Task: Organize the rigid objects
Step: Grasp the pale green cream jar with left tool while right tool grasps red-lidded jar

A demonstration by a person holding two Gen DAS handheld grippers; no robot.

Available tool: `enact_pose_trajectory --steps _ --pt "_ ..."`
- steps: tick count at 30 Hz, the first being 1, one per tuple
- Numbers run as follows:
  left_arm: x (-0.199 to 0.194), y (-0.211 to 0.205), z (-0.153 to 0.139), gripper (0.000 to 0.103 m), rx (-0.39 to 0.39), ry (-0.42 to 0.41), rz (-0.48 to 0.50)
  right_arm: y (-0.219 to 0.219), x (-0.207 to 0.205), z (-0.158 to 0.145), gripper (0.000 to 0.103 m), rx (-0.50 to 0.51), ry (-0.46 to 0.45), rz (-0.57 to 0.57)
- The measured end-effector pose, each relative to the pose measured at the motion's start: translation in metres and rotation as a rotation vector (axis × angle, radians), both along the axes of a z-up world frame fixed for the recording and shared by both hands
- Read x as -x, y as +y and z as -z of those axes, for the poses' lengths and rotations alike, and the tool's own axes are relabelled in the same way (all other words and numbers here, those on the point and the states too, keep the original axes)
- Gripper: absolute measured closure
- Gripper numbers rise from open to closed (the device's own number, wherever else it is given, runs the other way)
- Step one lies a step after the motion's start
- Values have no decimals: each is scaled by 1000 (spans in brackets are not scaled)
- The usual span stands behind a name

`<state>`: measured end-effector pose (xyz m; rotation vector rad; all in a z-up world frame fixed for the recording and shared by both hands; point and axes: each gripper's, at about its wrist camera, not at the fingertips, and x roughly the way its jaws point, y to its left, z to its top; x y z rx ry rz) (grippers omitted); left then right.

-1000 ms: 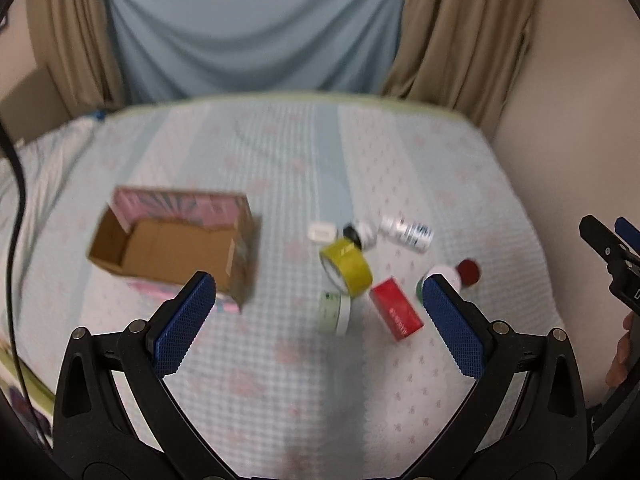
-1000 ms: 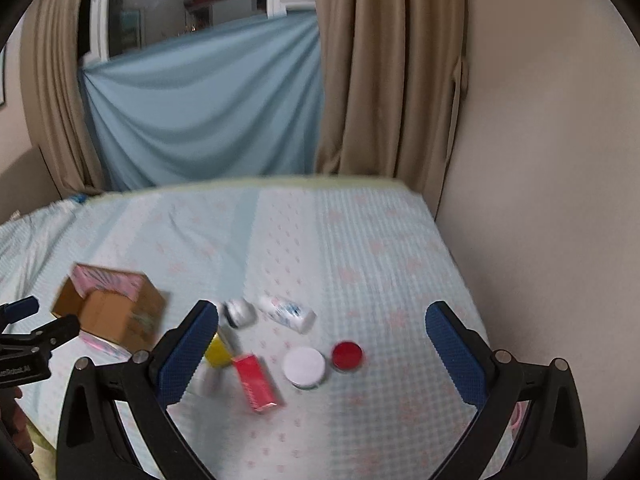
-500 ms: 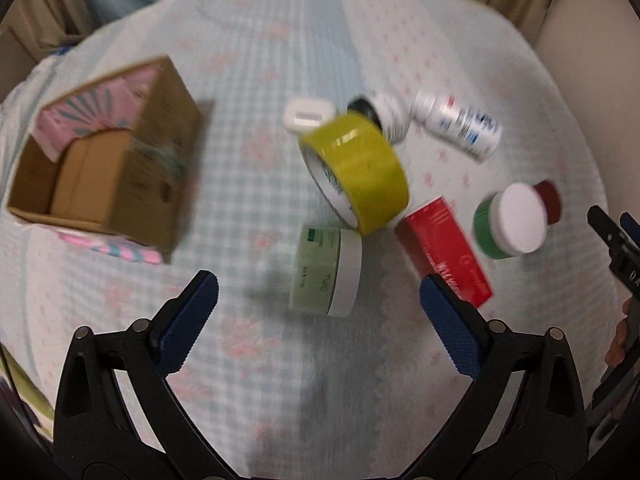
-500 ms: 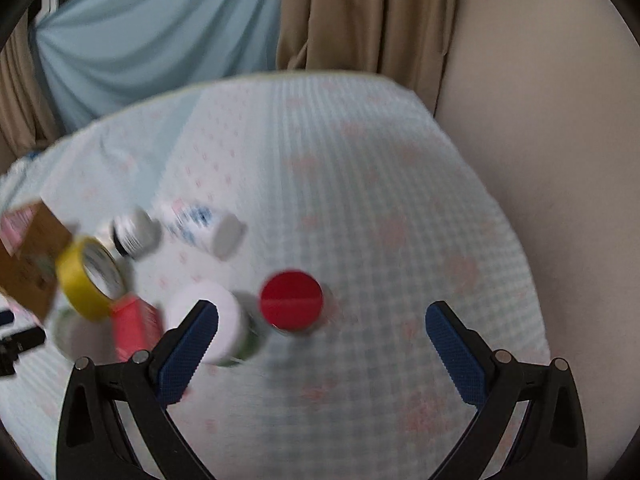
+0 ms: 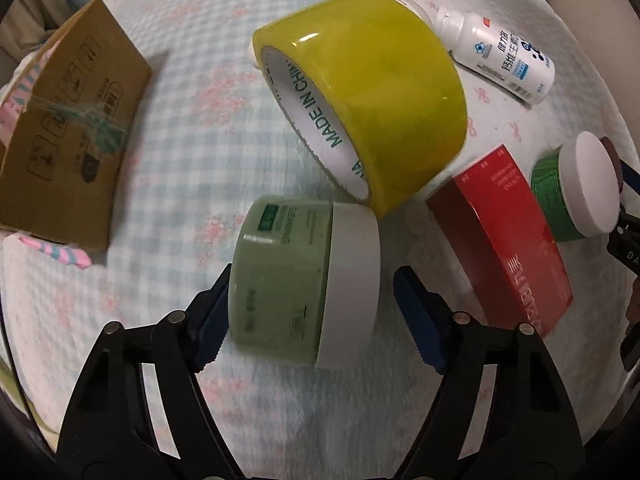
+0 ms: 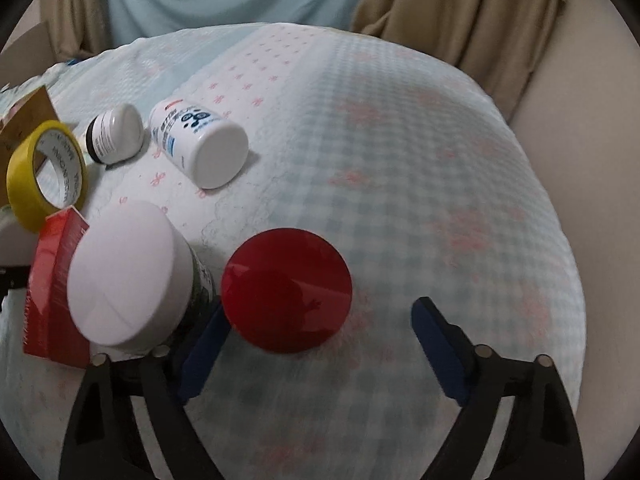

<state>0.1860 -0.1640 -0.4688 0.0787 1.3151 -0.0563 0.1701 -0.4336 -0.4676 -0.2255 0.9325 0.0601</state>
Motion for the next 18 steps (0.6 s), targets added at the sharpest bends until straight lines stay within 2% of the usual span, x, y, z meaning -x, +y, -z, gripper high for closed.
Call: enact_pose_trajectory --steps 2,7,11,18 --pt "-2 -3 1 43 -4 -9 9 1 -4 4 23 -2 -2 -35" --pt "-7 -10 3 60 -59 -13 9 2 -11 6 34 -31 28 -84" --pt "-9 -7 2 63 -26 -14 -24 7 -11 6 53 -56 45 -120" --pt "-5 -10 1 63 -26 -27 -25 9 -8 3 53 -76 46 -92"
